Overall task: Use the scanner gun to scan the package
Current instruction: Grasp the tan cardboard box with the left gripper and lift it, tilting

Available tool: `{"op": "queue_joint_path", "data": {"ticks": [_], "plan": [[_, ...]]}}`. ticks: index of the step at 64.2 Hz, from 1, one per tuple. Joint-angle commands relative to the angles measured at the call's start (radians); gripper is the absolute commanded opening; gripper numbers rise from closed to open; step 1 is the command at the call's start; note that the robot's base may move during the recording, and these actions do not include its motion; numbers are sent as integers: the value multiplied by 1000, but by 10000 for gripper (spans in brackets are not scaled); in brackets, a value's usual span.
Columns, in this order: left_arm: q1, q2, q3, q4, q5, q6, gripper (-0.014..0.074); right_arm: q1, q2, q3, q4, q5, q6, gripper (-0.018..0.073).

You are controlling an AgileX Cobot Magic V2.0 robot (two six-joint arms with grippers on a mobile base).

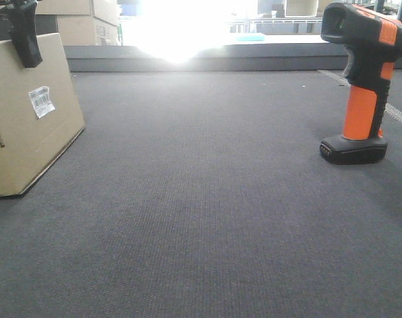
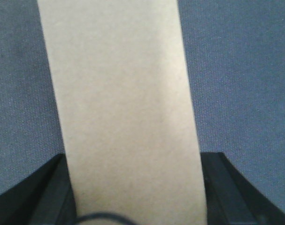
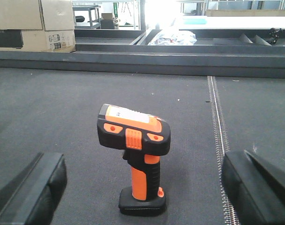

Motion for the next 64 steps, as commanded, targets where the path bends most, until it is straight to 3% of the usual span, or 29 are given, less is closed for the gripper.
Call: {"op": "queue_joint_path", "data": {"ticks": [1, 12, 25, 35, 43, 52, 64], "plan": [[3, -6, -4, -10, -2, 0, -110, 2, 5, -2, 0, -12, -2, 568], [3, -41, -6, -89, -2, 0, -111, 25, 5, -2, 0, -12, -2, 568], [4, -141, -6, -279, -2, 58, -111, 64, 5, -2, 0, -3, -2, 568], [45, -193, -4, -473, -2, 100, -111, 71, 5, 3, 0, 49, -2, 568], [98, -218, 27, -631, -2, 136, -111, 84, 5, 78, 0, -31, -2, 568], [135, -227, 66, -639, -2, 135, -111, 96, 5, 210, 1, -215, -2, 568], [136, -227, 117, -630, -2, 136, -111, 96, 44, 329, 1, -444, -2, 568]]}}
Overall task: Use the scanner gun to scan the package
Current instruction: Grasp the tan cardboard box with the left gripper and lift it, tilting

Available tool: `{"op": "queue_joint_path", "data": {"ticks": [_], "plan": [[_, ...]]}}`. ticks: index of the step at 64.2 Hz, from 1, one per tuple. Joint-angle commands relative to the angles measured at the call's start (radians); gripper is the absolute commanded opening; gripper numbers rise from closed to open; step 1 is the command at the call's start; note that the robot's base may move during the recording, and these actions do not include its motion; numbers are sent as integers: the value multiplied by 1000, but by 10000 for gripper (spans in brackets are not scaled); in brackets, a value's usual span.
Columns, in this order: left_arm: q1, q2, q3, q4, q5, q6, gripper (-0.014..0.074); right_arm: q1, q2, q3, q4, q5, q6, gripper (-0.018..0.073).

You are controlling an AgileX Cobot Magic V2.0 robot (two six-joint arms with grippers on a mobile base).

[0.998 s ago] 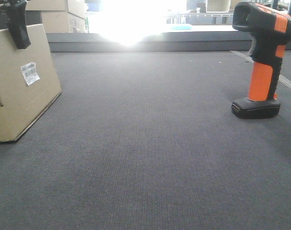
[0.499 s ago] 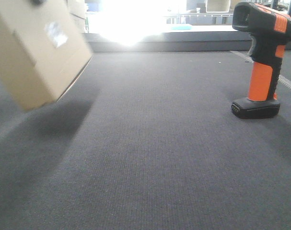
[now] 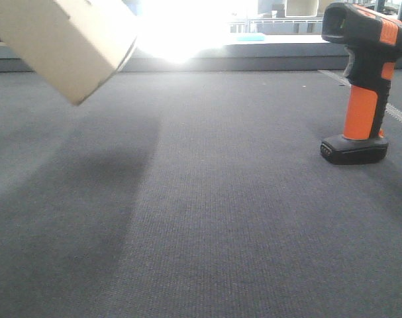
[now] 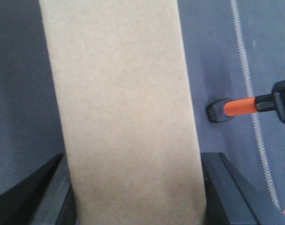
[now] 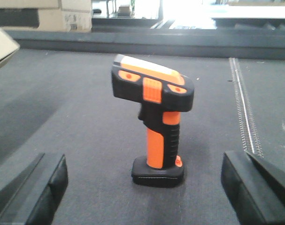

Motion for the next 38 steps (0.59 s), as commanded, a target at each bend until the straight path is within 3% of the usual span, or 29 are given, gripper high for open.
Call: {"op": "queue_joint_path", "data": {"ticks": [1, 19, 32, 38], "plan": [[0, -14, 23, -28, -5, 8, -111, 4, 35, 32, -1, -121, -2, 568], [0, -14, 47, -26, -5, 8, -111, 4, 272, 32, -1, -353, 65, 568], [0, -14, 47, -26, -5, 8, -111, 6, 484, 32, -1, -573, 65, 568], [0, -14, 47, -26, -5, 8, -111, 9, 582, 6, -1, -614, 65, 568]]}}
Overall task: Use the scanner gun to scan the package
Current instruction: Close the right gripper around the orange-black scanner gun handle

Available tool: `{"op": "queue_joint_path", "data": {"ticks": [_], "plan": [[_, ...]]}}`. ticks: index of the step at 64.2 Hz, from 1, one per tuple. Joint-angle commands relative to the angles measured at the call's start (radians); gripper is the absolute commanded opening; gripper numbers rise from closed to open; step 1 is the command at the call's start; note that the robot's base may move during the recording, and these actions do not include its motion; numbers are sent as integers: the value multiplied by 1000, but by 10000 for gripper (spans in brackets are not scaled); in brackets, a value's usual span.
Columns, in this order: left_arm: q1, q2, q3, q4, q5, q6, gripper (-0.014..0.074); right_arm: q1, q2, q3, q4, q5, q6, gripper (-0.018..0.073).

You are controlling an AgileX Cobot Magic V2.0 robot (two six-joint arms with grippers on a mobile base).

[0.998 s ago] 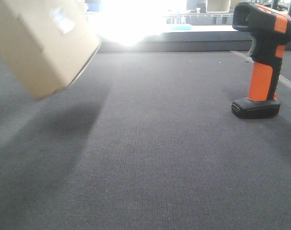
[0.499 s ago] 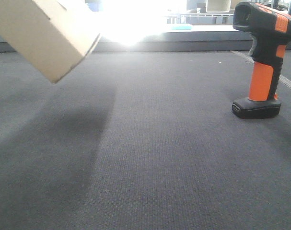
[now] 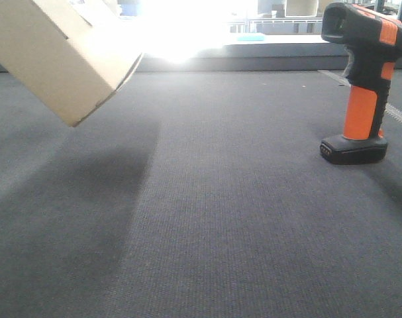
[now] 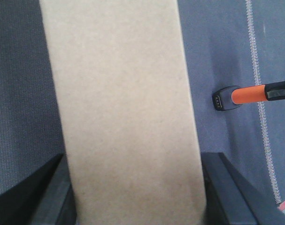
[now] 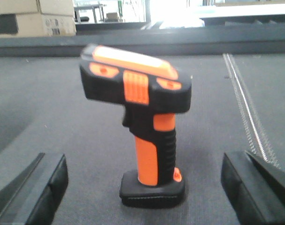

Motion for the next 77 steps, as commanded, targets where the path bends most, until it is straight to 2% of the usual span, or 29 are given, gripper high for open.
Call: {"op": "queue_joint_path", "data": {"ticks": [1, 25, 39, 50, 77], "plan": [[0, -14, -3, -26, -7, 7, -111, 4, 80, -26, -1, -72, 3, 568], [0, -14, -3, -26, -7, 7, -111, 4, 318, -208, -1, -72, 3, 568], [0, -14, -3, -26, -7, 7, -111, 4, 416, -256, 0, -109, 3, 568], [0, -14, -3, -24, -7, 7, -111, 4, 466, -288, 57, -118, 3, 568], [0, -3, -3, -10, -7, 7, -111, 4, 551, -369, 57, -122, 3, 568]]}}
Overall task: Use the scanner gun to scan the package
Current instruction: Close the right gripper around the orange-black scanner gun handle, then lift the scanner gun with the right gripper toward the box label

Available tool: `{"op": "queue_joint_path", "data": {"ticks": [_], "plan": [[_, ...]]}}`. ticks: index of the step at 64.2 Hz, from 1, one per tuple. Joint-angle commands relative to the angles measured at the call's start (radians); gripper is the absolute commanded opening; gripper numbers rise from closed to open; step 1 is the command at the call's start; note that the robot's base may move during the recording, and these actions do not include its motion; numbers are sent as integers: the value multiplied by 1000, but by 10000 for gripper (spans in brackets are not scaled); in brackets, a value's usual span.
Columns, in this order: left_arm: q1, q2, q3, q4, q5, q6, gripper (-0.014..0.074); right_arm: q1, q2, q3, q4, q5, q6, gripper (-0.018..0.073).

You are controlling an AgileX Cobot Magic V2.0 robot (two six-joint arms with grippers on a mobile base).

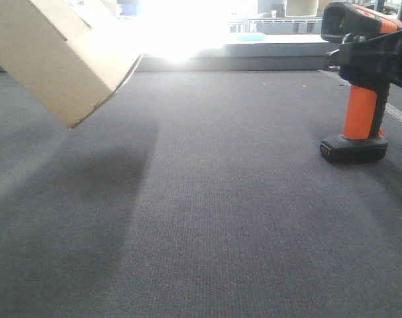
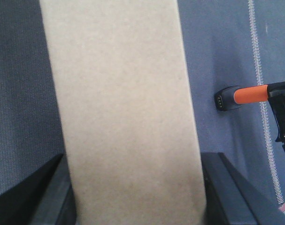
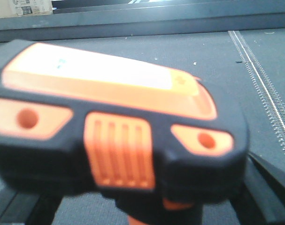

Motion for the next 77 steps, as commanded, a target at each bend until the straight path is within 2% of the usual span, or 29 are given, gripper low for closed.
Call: {"op": "queue_joint_path", "data": {"ticks": [1, 12, 20, 25, 42, 44, 65, 71, 77], "plan": [[0, -3, -3, -14, -7, 7, -111, -1, 17, -16, 5, -30, 1, 568], [0, -3, -3, -10, -7, 7, -111, -1, 44, -22, 9, -39, 1, 564], [0, -3, -3, -7, -7, 7, -111, -1, 44, -22, 28, -44, 1, 477], [0, -3, -3, -7, -7, 7, -111, -1, 44, -22, 33, -50, 1, 373], [0, -3, -3, -7, -7, 7, -111, -1, 44, -22, 33, -52, 1, -134], [0, -3, -3, -7, -7, 7, -111, -1, 44, -22, 33, -52, 1, -169], [0, -3, -3, -1, -7, 7, -111, -1, -46, -23, 34, -68, -22, -154], [0, -3, -3, 10, -7, 7, -111, -1, -101, -42, 34, -24, -100, -154], [0, -3, -3, 16, -7, 7, -111, -3, -147, -89, 34, 104, -214, -154]]}}
